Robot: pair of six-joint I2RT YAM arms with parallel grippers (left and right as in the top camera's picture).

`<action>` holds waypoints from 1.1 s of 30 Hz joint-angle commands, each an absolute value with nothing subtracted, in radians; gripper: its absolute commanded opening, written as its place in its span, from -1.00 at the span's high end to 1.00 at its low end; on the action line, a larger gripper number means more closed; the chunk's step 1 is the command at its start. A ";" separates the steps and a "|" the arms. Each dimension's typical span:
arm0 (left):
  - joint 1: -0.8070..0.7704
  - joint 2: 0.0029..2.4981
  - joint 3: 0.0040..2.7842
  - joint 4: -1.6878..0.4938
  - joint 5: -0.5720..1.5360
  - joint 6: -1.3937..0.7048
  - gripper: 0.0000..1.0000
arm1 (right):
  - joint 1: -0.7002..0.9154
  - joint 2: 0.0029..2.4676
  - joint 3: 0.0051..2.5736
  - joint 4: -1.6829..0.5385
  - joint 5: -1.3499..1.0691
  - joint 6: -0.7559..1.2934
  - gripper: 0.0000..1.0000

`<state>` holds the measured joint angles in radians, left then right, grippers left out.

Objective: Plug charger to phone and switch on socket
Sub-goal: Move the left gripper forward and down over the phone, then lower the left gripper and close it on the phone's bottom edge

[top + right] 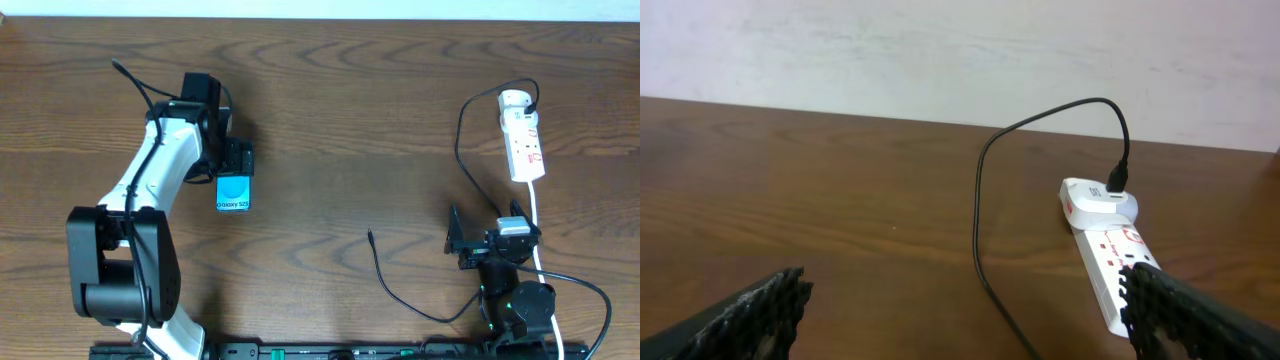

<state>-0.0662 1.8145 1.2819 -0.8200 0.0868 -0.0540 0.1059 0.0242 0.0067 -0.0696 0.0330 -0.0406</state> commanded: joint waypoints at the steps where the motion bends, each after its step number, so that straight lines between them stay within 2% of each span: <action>1: -0.065 1.824 1.251 -0.801 0.059 -0.081 -0.96 | 0.105 0.020 0.006 -0.073 0.031 -0.039 -0.99; 33: -0.065 1.829 1.177 -0.649 0.067 -0.083 -0.96 | 0.105 0.020 0.006 -0.073 0.031 -0.039 -0.99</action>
